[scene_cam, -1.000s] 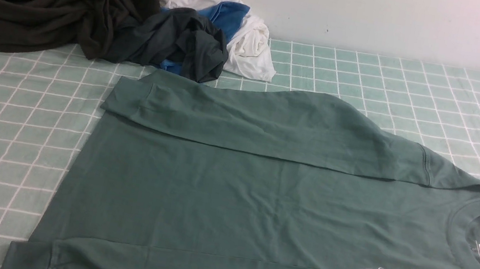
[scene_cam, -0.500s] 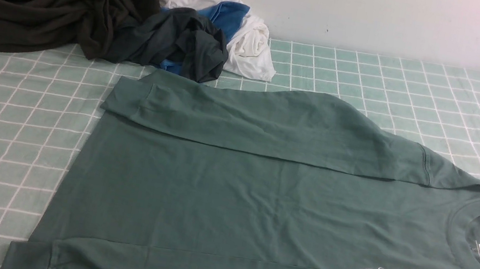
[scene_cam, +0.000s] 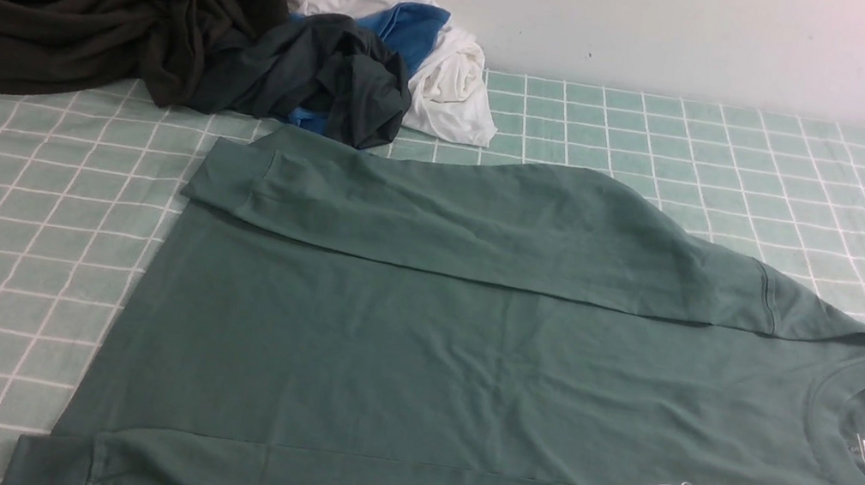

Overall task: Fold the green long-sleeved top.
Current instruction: Use the left arm to clamp the cuff closest to it

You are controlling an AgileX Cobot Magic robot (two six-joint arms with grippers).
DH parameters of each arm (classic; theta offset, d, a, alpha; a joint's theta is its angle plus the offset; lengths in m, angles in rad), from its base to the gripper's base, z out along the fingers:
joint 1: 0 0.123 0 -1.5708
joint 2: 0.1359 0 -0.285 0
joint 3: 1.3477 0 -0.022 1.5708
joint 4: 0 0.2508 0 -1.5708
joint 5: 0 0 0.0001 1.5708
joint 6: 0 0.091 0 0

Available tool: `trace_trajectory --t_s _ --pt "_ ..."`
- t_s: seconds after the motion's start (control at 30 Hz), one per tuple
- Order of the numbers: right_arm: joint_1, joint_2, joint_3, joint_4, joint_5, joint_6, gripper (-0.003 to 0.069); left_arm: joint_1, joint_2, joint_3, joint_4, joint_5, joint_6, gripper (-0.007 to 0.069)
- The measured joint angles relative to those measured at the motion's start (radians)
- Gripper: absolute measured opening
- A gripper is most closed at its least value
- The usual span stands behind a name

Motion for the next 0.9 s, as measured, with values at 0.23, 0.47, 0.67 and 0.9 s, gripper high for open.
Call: trace_trajectory --t_s 0.23,0.47,0.67,0.9 --pt "0.000 0.000 0.000 0.003 -0.001 0.000 -0.0015 0.000 0.000 0.000 0.000 0.000 0.000 -0.0003" --pt "0.000 0.000 0.000 0.003 -0.001 0.000 -0.0015 0.000 0.000 0.000 -0.019 0.000 -0.001 -0.0003" --pt "0.000 0.000 0.000 0.003 -0.001 0.005 -0.0015 0.000 0.000 0.000 -0.141 0.008 -0.001 -0.0003" --pt "0.000 0.000 0.000 0.112 -0.002 0.037 -0.0015 0.000 0.000 0.003 -0.627 0.015 -0.055 -0.0003"
